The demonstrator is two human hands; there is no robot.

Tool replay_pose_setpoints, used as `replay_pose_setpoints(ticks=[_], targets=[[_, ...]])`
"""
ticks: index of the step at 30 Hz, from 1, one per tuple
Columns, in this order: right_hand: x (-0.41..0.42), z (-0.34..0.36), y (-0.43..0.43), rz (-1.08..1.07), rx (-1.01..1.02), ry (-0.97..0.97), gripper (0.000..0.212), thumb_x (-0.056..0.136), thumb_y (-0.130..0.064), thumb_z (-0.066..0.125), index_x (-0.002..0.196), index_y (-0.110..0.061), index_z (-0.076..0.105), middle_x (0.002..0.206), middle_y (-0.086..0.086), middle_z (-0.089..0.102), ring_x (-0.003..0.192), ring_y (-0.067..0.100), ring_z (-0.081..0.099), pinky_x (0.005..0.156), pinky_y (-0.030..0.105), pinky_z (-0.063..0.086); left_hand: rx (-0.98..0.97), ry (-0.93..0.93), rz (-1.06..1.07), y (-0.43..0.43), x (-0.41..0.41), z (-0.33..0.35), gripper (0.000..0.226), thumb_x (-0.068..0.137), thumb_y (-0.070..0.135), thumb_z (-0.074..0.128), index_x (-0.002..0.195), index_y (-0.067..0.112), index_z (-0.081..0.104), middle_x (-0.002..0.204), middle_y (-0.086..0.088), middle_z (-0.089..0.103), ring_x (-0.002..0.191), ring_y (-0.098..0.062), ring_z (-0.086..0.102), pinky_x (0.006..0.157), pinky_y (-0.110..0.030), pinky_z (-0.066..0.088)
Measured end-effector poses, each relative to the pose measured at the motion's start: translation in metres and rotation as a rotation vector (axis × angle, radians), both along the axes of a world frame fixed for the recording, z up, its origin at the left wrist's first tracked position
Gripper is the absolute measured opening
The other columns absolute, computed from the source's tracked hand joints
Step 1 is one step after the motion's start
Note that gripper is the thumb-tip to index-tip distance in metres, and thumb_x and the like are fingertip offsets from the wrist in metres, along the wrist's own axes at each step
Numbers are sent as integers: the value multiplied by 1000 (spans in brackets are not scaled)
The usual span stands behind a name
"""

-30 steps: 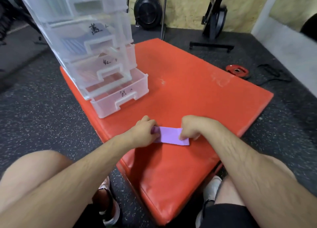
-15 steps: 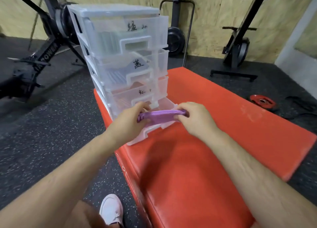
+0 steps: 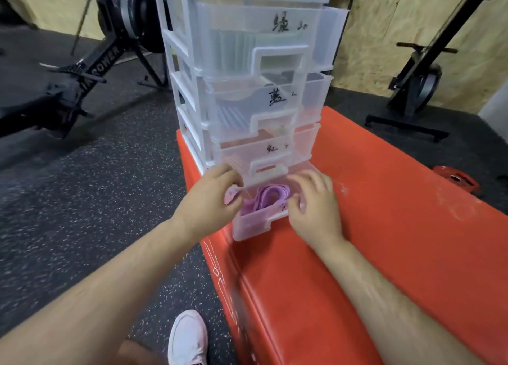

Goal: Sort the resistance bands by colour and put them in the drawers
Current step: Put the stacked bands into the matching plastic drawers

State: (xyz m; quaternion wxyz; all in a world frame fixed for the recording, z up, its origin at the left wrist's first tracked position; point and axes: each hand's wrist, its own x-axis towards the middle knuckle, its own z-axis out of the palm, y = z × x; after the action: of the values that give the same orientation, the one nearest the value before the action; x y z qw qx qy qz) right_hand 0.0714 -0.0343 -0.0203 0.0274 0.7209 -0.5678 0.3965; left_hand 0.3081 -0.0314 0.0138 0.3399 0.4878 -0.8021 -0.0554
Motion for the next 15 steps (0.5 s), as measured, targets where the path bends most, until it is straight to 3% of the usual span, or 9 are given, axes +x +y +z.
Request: replay_pose_setpoints(ticks=[3,6,8,11,15], targets=[[16,-32,33,-26,-58,-53,26,76,-20,70,102,-16,67,105,1,58,102,23,51,97,37,46,12,96,203,4,19,-5,30,85,37,69,98,16,52,100,4,46,97,-15,47,90,-34,45],[31,-56,38,14,20,-14,23,78,-29,71,98,-18,65,105,-2,57,104,25,55,102,38,44,278,265,230,3,32,-17,88,72,67,74,137,18,39,133,4,38,128,-9,38,111,-34,37],[40,-60,34,6,80,-30,29,80,-34,68,105,-20,64,113,-4,57,110,23,55,101,37,45,382,330,147,2,31,-22,115,62,74,76,151,25,21,150,10,26,141,-5,26,118,-34,28],[56,-60,22,4,183,14,51,82,-39,63,130,-22,58,134,-4,52,127,21,50,104,37,46,349,362,57,-12,25,-23,111,57,61,87,144,37,23,147,18,30,137,4,28,114,-25,26],[79,-54,-2,-5,346,62,62,86,-41,56,146,-29,43,151,-5,37,139,20,37,106,41,44,305,412,31,-36,32,-22,110,52,53,94,142,33,34,140,14,47,133,-5,44,111,-40,39]])
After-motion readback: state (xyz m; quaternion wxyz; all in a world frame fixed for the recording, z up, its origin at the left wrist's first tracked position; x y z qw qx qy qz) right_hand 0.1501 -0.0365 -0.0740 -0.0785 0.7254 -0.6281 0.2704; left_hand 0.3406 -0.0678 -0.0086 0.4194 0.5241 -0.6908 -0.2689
